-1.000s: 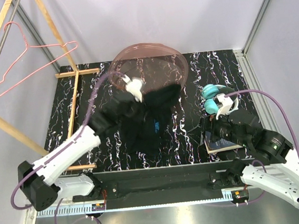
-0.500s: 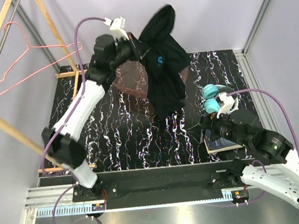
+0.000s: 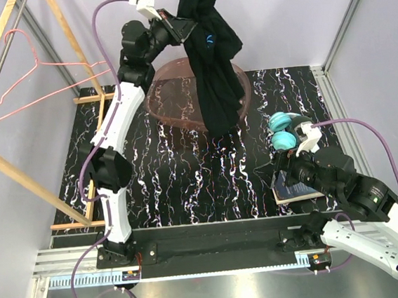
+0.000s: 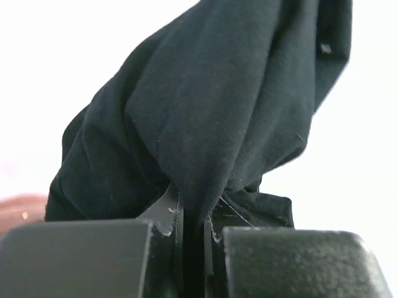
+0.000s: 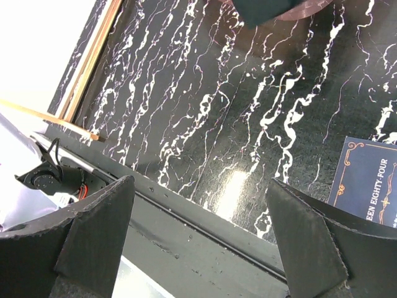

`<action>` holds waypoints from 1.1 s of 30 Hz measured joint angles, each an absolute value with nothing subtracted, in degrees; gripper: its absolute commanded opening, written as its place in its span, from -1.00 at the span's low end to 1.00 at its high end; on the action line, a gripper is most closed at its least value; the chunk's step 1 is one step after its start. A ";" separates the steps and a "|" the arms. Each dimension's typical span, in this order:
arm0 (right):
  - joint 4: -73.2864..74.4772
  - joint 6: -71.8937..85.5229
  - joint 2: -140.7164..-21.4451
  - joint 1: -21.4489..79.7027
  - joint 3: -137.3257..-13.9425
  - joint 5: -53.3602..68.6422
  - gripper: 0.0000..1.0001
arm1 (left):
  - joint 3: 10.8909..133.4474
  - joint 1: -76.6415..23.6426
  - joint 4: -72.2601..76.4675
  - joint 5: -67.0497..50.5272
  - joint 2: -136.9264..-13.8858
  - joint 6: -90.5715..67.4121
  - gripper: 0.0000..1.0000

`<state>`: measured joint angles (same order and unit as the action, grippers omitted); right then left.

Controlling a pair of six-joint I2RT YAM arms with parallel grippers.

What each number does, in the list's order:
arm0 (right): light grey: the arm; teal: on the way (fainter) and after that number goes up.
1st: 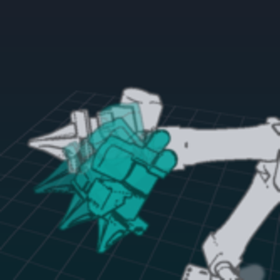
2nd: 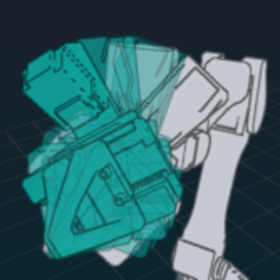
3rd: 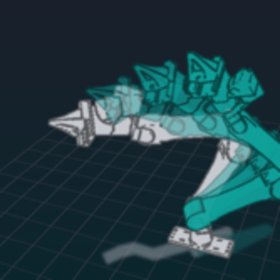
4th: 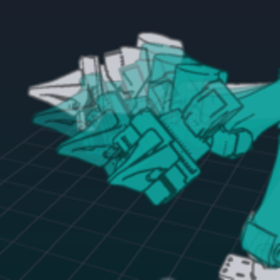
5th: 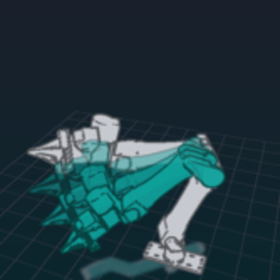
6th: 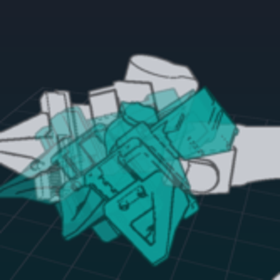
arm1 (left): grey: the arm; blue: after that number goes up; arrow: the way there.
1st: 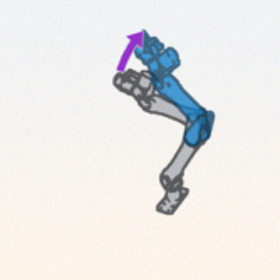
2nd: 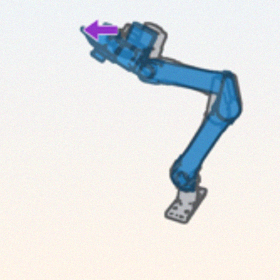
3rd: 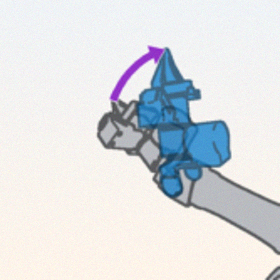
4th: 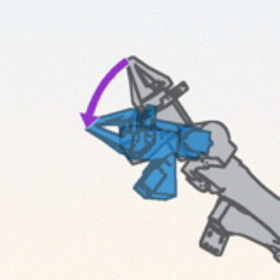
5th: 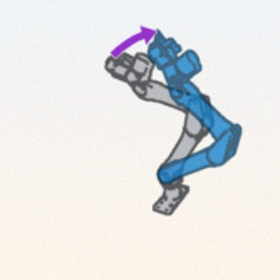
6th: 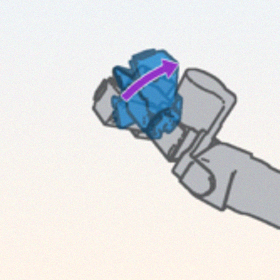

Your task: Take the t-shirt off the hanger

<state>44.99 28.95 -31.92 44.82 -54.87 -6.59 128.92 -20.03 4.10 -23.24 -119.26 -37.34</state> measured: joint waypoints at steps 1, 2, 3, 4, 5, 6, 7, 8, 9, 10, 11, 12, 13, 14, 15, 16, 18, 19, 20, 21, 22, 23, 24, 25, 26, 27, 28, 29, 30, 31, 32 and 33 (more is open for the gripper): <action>45.08 28.97 -31.88 44.82 -54.87 -6.68 0.89 | 128.99 -19.84 4.69 -23.20 -118.87 -37.32 -1.00; 45.17 28.97 -31.86 44.82 -54.89 -6.70 0.90 | 128.99 -19.57 5.04 -23.18 -118.52 -37.30 -1.00; 45.25 28.97 -31.86 44.82 -54.89 -6.76 0.89 | 128.99 -19.27 5.30 -23.24 -118.26 -37.28 -1.00; 45.32 28.95 -31.88 44.82 -54.89 -6.90 0.90 | 128.99 -18.92 5.76 -23.35 -118.10 -37.28 -1.00; 45.32 28.97 -31.90 44.82 -54.89 -7.03 0.90 | 128.99 -18.63 5.96 -23.53 -118.10 -37.28 -1.00; 45.30 28.97 -31.97 44.82 -54.89 -7.05 0.89 | 128.88 -18.46 5.98 -23.88 -118.10 -37.30 -1.00; 45.32 28.97 -32.05 44.82 -54.89 -7.07 0.90 | 128.66 -18.28 5.69 -24.29 -118.10 -37.30 -1.00; 45.30 28.97 -32.18 44.82 -54.89 -7.05 0.89 | 127.79 -18.13 5.67 -24.51 -118.08 -37.28 -1.00; 45.28 28.99 -32.38 44.82 -54.89 -7.05 0.89 | 127.11 -18.02 5.54 -24.71 -118.04 -37.26 -1.00; 45.28 29.04 -32.60 44.82 -54.89 -7.03 0.89 | 126.08 -18.00 5.21 -24.84 -118.04 -37.08 -1.00; 45.25 29.10 -32.80 44.82 -54.89 -7.01 0.89 | 124.70 -18.00 4.54 -24.93 -118.04 -36.80 -1.00; 45.25 29.28 -33.06 44.82 -54.89 -6.94 0.89 | 123.13 -18.04 3.68 -25.12 -118.02 -36.34 -1.00; 45.23 29.47 -33.23 44.82 -54.89 -6.85 0.89 | 121.73 -18.11 2.13 -25.21 -118.08 -35.59 -1.00; 45.23 29.69 -33.36 44.82 -54.89 -6.83 0.89 | 120.51 -18.28 -0.25 -25.17 -118.30 -34.57 -1.00; 45.21 29.87 -33.39 44.82 -54.89 -6.79 0.89 | 119.61 -18.46 -2.90 -24.97 -118.69 -33.47 -1.00; 45.17 30.06 -33.39 44.82 -54.87 -6.79 0.89 | 119.02 -18.65 -5.69 -24.58 -119.17 -31.81 -1.00; 44.88 30.57 -33.34 44.82 -54.81 -6.55 0.89 | 116.99 -19.49 -10.90 -21.76 -119.74 -28.18 -1.00; 44.75 30.92 -33.34 44.82 -54.72 -6.46 0.89 | 116.07 -19.99 -13.13 -19.99 -119.83 -26.24 -1.00; 44.77 31.11 -33.34 44.82 -54.68 -6.42 0.89 | 114.89 -20.78 -15.92 -17.37 -119.87 -24.08 -1.00; 44.73 31.40 -33.39 44.82 -54.61 -6.33 0.89 | 113.67 -21.67 -18.44 -14.70 -119.90 -21.98 -1.00; 44.64 31.64 -33.41 44.82 -54.52 -6.31 0.89 | 112.55 -22.63 -20.80 -12.34 -119.96 -19.68 -1.00; 44.47 31.88 -33.45 44.82 -54.39 -6.09 0.89 | 111.57 -23.81 -22.83 -9.69 -120.01 -17.47 -0.89; 44.38 32.08 -33.54 44.82 -54.30 -5.89 0.89 | 110.96 -24.82 -24.29 -7.64 -120.09 -15.77 -0.69; 44.38 32.27 -33.69 44.82 -54.28 -5.67 0.89 | 110.48 -26.02 -26.00 -5.43 -120.20 -13.28 -0.39; 44.31 32.51 -33.89 44.82 -54.28 -5.34 0.89 | 110.34 -27.18 -27.51 -3.40 -120.38 -10.90 0.03; 44.23 32.82 -34.11 44.82 -54.26 -4.97 0.89 | 110.43 -28.14 -28.42 -1.48 -120.68 -8.51 0.50; 44.12 33.10 -34.33 44.82 -54.22 -4.84 0.89 | 111.02 -29.15 -29.56 0.01 -121.12 -6.13 0.67; 44.03 33.34 -34.54 44.82 -54.17 -4.64 0.90 | 112.31 -30.04 -31.51 1.23 -121.86 -4.14 0.89; 43.97 33.67 -34.79 44.82 -54.13 -4.36 0.90 | 113.91 -30.68 -33.19 2.35 -122.80 -2.70 0.98; 43.92 34.02 -35.05 44.82 -54.06 -3.90 0.90 | 115.26 -31.05 -34.48 3.31 -123.50 -1.74 0.98; 43.86 34.41 -35.33 44.82 -53.95 -3.36 0.90 | 115.87 -31.16 -35.35 3.97 -123.68 -1.23 0.98; 43.79 34.83 -35.66 44.82 -53.80 -2.98 0.91 | 116.18 -31.11 -36.45 4.71 -123.70 -1.19 0.98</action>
